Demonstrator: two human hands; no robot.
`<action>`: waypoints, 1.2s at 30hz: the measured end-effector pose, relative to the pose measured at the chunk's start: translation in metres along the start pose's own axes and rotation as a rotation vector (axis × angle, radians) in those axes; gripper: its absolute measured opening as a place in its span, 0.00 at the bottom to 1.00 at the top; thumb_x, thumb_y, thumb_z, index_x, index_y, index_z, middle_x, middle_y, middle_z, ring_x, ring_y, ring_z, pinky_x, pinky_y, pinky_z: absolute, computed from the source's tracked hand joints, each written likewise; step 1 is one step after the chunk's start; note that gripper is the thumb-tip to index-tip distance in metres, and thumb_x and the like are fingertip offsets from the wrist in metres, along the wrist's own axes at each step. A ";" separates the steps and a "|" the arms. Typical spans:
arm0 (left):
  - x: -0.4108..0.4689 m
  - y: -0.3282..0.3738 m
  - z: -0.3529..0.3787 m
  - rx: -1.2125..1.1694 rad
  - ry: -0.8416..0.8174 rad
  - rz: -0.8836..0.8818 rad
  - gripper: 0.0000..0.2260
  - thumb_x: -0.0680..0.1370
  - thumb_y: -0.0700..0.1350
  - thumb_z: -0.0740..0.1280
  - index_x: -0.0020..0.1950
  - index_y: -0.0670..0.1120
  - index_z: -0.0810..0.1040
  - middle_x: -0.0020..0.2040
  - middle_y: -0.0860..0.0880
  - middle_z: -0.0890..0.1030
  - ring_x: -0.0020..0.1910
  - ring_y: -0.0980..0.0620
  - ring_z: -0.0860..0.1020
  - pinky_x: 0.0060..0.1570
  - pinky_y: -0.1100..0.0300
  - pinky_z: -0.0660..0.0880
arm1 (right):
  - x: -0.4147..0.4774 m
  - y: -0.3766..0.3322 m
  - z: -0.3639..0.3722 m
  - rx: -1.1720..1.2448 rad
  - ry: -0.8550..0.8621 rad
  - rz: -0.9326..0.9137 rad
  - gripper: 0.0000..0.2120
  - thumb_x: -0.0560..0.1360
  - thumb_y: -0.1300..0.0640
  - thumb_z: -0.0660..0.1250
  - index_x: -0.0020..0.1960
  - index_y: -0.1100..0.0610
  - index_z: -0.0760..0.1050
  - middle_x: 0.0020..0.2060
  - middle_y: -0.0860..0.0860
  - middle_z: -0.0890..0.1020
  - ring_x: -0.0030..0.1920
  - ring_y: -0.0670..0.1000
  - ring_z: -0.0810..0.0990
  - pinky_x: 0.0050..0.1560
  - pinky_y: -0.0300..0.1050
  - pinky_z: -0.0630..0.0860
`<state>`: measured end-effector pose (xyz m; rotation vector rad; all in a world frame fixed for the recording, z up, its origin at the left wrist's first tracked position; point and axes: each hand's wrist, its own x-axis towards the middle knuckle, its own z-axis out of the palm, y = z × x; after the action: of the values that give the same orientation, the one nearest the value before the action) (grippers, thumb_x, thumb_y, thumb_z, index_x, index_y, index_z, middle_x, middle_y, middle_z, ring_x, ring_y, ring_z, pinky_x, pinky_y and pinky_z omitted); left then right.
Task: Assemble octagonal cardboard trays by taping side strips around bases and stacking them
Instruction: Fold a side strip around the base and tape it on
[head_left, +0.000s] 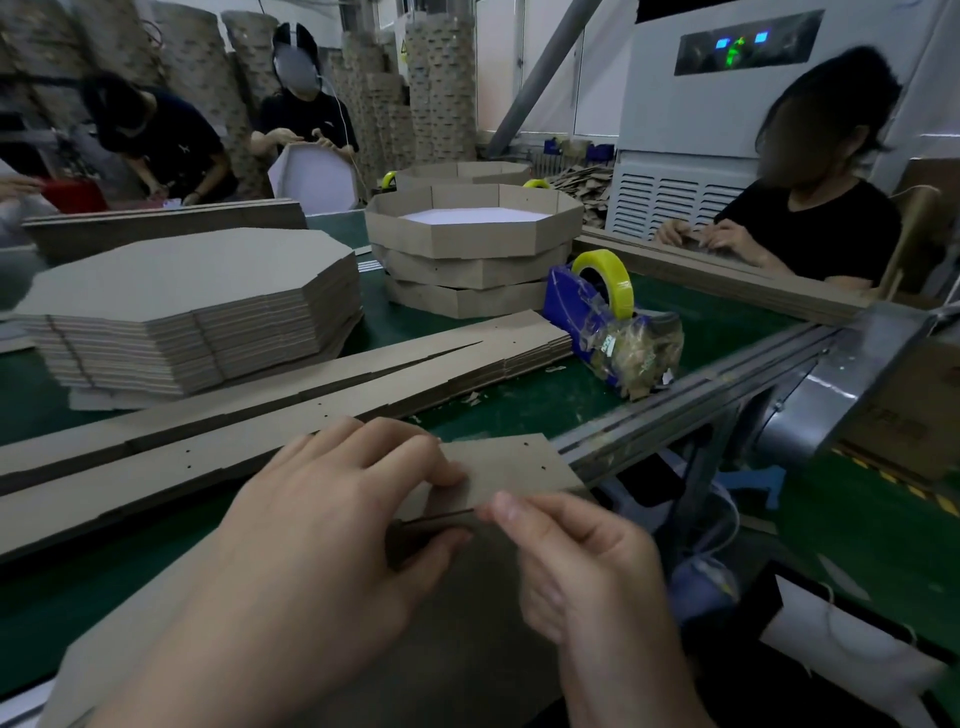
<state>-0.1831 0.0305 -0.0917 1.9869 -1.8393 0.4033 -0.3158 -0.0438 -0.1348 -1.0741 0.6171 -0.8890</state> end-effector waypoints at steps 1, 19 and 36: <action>0.000 0.000 0.000 -0.004 0.005 0.012 0.11 0.65 0.57 0.69 0.45 0.57 0.79 0.48 0.57 0.81 0.45 0.51 0.80 0.36 0.62 0.72 | 0.000 0.002 0.003 0.037 0.029 0.023 0.18 0.49 0.50 0.77 0.33 0.61 0.83 0.16 0.47 0.61 0.17 0.43 0.55 0.21 0.33 0.50; -0.005 0.002 -0.002 -0.030 -0.005 0.009 0.17 0.65 0.56 0.70 0.51 0.57 0.72 0.48 0.58 0.79 0.45 0.51 0.79 0.38 0.56 0.75 | -0.004 0.008 0.006 0.067 0.096 0.181 0.18 0.50 0.45 0.73 0.28 0.60 0.82 0.16 0.49 0.59 0.16 0.44 0.54 0.20 0.32 0.50; 0.005 0.020 0.001 0.037 0.106 -0.163 0.14 0.73 0.60 0.60 0.32 0.55 0.76 0.38 0.56 0.80 0.37 0.48 0.79 0.39 0.56 0.72 | -0.002 0.001 -0.007 -0.148 -0.177 0.198 0.16 0.57 0.45 0.71 0.37 0.55 0.85 0.17 0.48 0.63 0.17 0.43 0.58 0.20 0.35 0.55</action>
<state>-0.2024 0.0246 -0.0883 2.0798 -1.6032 0.4859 -0.3220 -0.0451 -0.1379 -1.1873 0.6359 -0.5766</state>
